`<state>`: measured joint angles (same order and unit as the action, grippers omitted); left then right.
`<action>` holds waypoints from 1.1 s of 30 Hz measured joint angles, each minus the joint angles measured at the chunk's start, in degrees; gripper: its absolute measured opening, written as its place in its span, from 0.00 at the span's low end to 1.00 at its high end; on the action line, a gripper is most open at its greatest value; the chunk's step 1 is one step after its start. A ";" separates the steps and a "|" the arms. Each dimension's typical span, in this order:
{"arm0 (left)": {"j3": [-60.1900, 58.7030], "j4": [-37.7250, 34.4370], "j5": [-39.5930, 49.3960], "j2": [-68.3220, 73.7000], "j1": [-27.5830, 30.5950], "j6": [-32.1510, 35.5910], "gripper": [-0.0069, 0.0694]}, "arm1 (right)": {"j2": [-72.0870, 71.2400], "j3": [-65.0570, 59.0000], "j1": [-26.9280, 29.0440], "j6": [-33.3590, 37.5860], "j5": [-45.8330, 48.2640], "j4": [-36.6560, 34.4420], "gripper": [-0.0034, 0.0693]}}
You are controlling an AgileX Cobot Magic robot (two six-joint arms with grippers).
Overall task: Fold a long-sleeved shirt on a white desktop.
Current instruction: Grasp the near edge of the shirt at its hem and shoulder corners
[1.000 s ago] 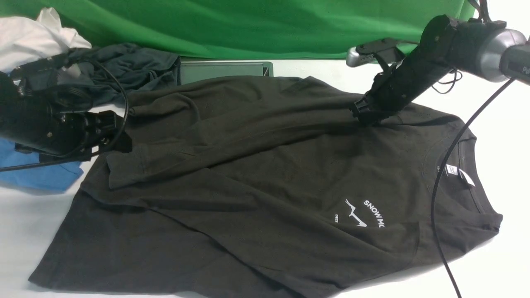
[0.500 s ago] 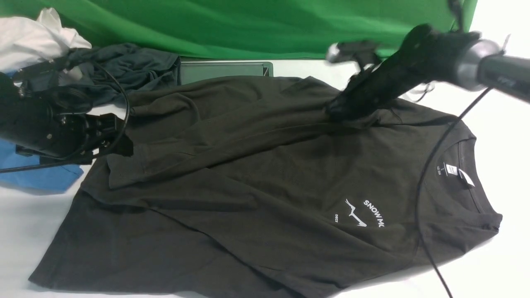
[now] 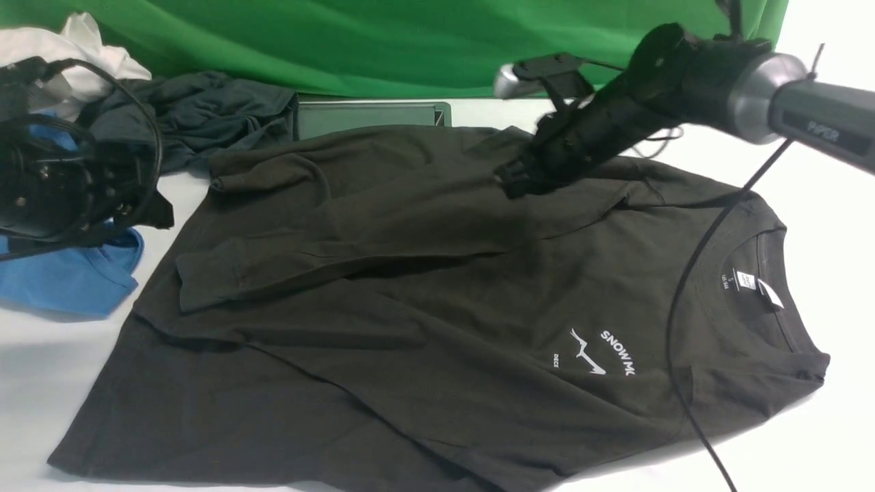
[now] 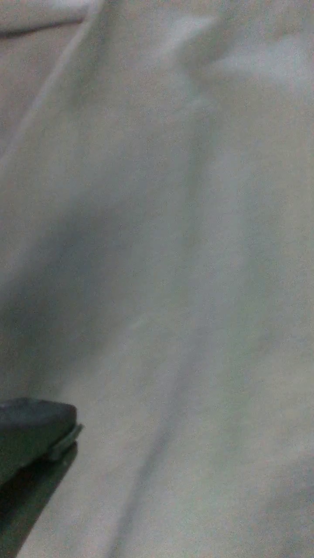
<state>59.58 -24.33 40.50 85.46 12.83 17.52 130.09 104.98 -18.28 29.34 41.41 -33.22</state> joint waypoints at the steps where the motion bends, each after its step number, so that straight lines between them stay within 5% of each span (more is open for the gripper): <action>1: 0.00 -0.23 0.00 0.00 0.00 0.00 0.86 | 0.35 0.00 -0.84 0.34 -0.96 -1.74 0.10; 12: 0.00 -0.65 2.46 0.00 0.00 0.00 0.86 | 3.85 -0.06 -10.11 4.91 5.55 -4.67 0.10; 17: 0.00 -0.24 5.32 0.00 0.00 -0.73 0.86 | 1.64 -0.17 -7.53 4.69 8.07 -3.57 0.10; 27: -10.50 15.00 11.32 -0.11 0.27 -20.07 0.86 | -20.05 -0.11 1.85 4.30 10.58 -2.65 0.20; 33: -22.65 6.77 3.27 -0.13 7.47 -18.09 0.86 | -26.25 -0.01 3.80 4.24 12.65 -2.65 0.23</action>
<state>36.93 -17.57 43.77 85.33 20.30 -0.58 103.84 104.97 -14.48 33.59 54.07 -35.86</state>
